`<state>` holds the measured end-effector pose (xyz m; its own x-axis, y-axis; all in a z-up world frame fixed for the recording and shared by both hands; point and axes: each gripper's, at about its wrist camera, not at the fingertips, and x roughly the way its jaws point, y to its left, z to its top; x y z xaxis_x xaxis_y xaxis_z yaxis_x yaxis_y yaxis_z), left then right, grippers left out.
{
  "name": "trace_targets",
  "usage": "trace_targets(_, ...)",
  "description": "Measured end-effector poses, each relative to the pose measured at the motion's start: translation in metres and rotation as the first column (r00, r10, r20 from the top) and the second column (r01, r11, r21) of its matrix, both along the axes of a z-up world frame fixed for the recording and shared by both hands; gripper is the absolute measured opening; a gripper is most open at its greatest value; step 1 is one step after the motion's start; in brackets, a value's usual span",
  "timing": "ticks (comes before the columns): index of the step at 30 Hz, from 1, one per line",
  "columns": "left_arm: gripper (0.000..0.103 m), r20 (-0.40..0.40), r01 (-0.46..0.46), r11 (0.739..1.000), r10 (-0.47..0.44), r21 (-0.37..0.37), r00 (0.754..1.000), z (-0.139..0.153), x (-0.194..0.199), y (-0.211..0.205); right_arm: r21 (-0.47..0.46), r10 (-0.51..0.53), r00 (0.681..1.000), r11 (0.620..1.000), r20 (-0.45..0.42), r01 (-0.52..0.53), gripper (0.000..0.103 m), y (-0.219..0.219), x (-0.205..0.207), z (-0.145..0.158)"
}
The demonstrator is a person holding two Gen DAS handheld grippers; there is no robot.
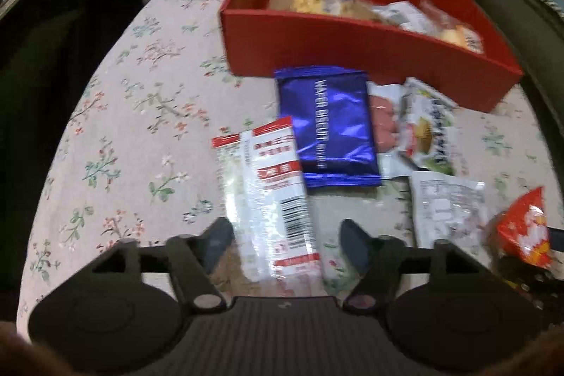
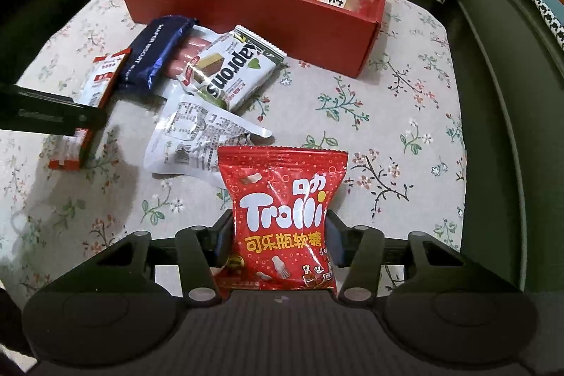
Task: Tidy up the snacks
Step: 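Grasp the white-red spicy strip packet with the left tool while the right tool grasps the red Trolli bag, then lift both packets and carry them over the red box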
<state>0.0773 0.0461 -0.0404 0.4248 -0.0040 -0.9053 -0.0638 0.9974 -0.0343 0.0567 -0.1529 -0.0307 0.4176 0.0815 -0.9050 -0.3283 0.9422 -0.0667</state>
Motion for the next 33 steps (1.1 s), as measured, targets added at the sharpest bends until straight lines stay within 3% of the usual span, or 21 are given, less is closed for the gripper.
trace_targets(7,0.102,-0.013,-0.084,0.995,0.084,-0.061,0.996,-0.006,0.0,0.017,-0.007,0.013,1.0,1.0,-0.01,-0.013,0.06,0.002,0.004,-0.004)
trace_targets(13,0.089,0.011,-0.036,0.998,0.037,-0.053,0.999,-0.002,-0.008,0.001,-0.025,0.045,0.999,0.999,0.0,-0.045,0.059,0.009,0.004,-0.002)
trace_targets(24,0.089,0.066,-0.001,0.993,0.009,-0.117,0.998,0.024,-0.03,0.001,0.022,0.029,0.999,0.999,0.038,-0.03,0.056,-0.008,-0.003,0.015)
trace_targets(33,0.089,0.11,0.048,0.992,-0.035,-0.12,0.993,0.038,-0.027,-0.016,0.058,0.007,0.996,0.998,0.085,-0.012,0.056,-0.014,-0.002,0.032)
